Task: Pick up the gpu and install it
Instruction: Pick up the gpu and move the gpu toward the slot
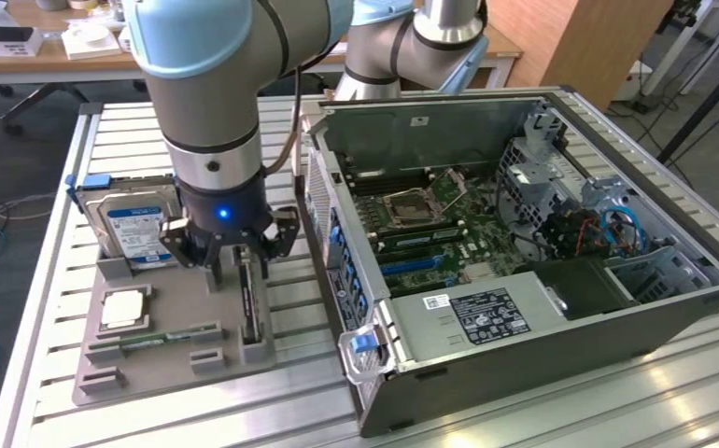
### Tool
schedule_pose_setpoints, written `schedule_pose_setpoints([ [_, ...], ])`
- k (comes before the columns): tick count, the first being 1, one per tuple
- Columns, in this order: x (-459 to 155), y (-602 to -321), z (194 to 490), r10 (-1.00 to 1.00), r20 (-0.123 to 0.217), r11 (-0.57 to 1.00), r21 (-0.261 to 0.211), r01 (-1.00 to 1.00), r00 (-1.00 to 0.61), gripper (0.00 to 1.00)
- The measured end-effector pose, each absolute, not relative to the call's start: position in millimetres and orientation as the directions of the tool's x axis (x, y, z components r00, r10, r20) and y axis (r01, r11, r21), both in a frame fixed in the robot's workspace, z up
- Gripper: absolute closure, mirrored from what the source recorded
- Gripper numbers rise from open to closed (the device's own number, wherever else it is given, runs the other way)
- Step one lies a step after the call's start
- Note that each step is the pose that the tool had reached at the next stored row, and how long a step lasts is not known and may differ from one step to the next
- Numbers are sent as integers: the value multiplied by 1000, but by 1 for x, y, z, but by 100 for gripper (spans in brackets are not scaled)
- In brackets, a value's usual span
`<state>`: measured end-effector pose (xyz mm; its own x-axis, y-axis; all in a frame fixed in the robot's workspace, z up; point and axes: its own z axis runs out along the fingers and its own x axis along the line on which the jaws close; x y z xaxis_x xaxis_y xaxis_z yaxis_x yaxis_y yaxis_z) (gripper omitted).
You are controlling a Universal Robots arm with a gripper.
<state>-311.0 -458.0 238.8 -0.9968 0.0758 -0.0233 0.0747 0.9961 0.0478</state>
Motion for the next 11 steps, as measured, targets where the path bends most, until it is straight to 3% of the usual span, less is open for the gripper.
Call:
schedule_pose_setpoints([
  [11,-311,-467,239,76,-23,996,48,75,-997,41],
])
